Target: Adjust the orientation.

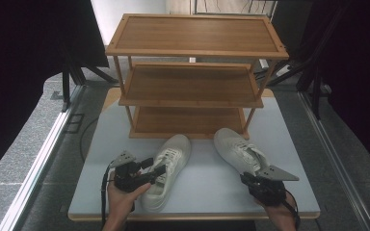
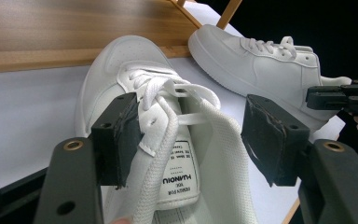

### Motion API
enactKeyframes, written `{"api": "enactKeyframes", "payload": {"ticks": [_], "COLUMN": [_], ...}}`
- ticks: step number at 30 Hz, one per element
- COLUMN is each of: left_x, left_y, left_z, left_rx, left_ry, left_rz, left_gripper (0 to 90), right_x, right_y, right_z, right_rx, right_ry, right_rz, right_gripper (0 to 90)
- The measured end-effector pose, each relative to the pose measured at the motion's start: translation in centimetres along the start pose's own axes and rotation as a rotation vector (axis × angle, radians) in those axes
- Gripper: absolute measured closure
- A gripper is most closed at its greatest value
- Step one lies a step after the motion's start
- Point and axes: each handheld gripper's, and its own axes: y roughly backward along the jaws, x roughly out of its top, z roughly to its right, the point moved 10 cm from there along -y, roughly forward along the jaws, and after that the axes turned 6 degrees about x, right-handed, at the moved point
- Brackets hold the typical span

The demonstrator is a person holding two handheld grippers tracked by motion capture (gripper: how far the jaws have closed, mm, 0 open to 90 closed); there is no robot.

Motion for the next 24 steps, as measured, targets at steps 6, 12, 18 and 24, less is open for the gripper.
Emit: {"api": "enactKeyframes", "payload": {"ticks": [6,12,18,24], "left_x": [0.0,0.0,0.0,-0.1], "left_y": [0.0,0.0,0.0,0.0], "left_z": [0.0,0.0,0.0,0.0], "left_rx": [-0.002,-0.002,-0.003,-0.003], "left_ry": [0.000,-0.001,-0.001,-0.001], "left_rz": [0.001,0.003,0.004,0.005], "left_gripper": [37.3,37.3,37.3,37.3], "right_x": [0.1,0.1,0.3,0.4], "right_y": [0.4,0.5,0.6,0.7], "right_z": [0.6,0.8,1.1,1.5], "right_rx": [0.001,0.000,0.003,-0.014], "right_ry": [-0.007,-0.005,-0.006,-0.005], "right_rz": [0.014,0.020,0.034,0.063], "right_gripper": [80.4,81.2,82.5,85.1]}}
